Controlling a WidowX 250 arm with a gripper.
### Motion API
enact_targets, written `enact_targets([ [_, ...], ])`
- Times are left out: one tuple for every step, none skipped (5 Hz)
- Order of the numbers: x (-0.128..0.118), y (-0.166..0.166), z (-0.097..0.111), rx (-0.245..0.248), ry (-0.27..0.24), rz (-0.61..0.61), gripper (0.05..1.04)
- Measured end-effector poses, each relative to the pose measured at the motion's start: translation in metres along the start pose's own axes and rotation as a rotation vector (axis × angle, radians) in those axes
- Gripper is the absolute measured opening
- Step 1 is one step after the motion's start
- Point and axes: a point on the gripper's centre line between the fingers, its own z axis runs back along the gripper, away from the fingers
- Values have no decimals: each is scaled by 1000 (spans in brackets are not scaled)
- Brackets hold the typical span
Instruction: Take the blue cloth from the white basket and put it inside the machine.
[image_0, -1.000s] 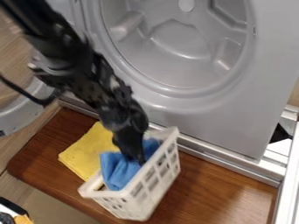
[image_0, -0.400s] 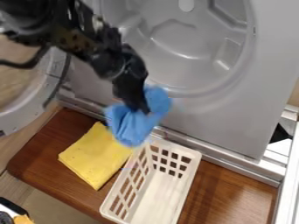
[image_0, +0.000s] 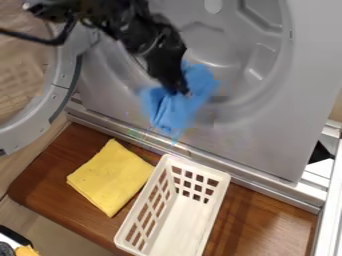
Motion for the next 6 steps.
enact_targets([
  [18,13,-10,-27,-43,-5,55],
  [26,23,-34,-73,-51,-10,55],
  [28,27,-58,-132,-37,-33,75],
  [27,31,-70,-150,-16,-26,222],
  [26,34,-70,-140,8,-32,480],
  [24,32,-70,-149,17,-28,784],
])
